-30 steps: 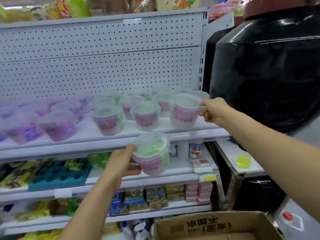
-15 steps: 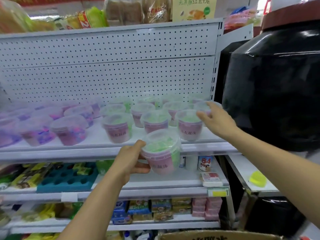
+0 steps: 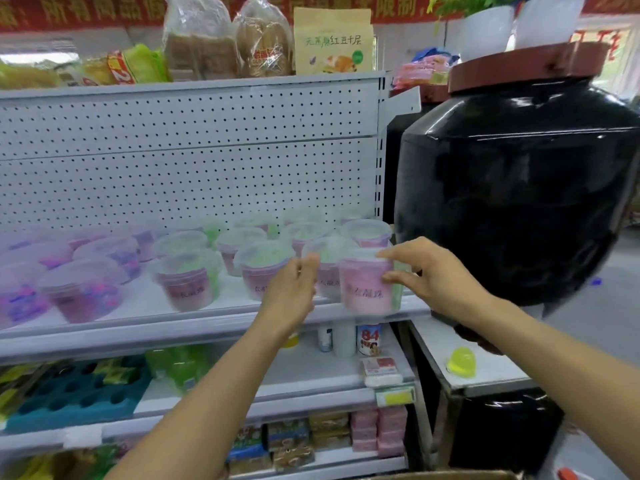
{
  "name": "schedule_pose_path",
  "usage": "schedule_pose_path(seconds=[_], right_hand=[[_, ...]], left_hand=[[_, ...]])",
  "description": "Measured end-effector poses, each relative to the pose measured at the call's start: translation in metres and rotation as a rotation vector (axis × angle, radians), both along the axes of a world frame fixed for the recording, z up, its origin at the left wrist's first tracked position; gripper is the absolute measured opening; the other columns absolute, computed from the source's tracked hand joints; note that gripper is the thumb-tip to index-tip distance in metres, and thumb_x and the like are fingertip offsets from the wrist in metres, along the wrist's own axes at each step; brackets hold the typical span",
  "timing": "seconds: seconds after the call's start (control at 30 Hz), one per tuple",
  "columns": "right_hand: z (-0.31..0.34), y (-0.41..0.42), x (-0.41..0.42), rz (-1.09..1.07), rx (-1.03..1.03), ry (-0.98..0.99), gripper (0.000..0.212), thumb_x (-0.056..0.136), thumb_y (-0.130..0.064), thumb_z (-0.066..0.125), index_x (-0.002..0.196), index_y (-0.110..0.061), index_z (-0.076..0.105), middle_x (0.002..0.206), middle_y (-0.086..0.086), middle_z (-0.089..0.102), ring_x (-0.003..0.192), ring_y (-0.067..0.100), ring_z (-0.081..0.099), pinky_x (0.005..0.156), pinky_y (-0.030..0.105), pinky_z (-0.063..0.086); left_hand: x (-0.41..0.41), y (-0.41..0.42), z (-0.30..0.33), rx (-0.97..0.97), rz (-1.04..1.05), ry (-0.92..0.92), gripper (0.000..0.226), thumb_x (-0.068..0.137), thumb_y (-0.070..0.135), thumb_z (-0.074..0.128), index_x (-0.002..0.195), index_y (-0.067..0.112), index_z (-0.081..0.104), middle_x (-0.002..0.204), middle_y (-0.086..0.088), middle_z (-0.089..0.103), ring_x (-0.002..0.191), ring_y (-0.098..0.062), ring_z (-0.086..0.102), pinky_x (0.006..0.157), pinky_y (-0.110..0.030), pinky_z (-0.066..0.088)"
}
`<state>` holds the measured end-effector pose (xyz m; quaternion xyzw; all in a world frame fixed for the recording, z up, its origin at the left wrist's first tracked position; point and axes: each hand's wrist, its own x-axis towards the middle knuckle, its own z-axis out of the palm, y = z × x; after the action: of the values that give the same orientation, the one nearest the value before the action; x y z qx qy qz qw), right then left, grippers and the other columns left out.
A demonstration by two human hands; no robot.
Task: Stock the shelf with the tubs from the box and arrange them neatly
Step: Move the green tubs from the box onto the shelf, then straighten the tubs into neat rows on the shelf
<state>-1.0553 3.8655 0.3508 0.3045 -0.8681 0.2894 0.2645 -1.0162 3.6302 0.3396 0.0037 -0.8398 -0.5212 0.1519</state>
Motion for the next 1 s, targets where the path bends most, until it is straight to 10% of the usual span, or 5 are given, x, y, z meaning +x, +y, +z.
schedule_pose_path(seconds=[0.23,0.7,1.0], right_hand=[[0.006,0.025,-0.048,-0.144,0.061,-0.15,0.031,0.086,-0.032,0.066,0.117,-0.029,0.067,0.106,-0.006,0.069,0.099,0.014,0.061,0.082,0.036,0.051],[-0.012,0.022,-0.072,-0.213,0.158,-0.29,0.049,0.085,-0.018,0.068,0.131,-0.025,0.052,0.132,0.003,0.054,0.112,0.021,0.057,0.089,0.033,0.047],[0.016,0.001,-0.088,-0.159,0.249,-0.153,0.047,0.09,-0.049,0.053,0.131,-0.025,0.05,0.134,-0.003,0.052,0.127,0.018,0.042,0.099,0.045,0.042]], left_hand=[[-0.037,-0.001,0.0,-0.839,-0.036,0.074,0.051,0.099,0.043,0.037,0.143,0.016,0.039,0.147,-0.006,0.042,0.134,-0.026,0.037,0.11,-0.042,0.029],[-0.044,0.0,0.001,-0.844,0.0,0.07,0.044,0.093,0.033,0.053,0.134,0.017,0.047,0.137,-0.001,0.05,0.122,-0.023,0.047,0.099,-0.04,0.041],[-0.05,-0.005,0.007,-0.867,-0.031,0.069,0.045,0.093,0.04,0.052,0.132,0.02,0.051,0.134,0.0,0.053,0.122,-0.02,0.044,0.098,-0.039,0.041]])
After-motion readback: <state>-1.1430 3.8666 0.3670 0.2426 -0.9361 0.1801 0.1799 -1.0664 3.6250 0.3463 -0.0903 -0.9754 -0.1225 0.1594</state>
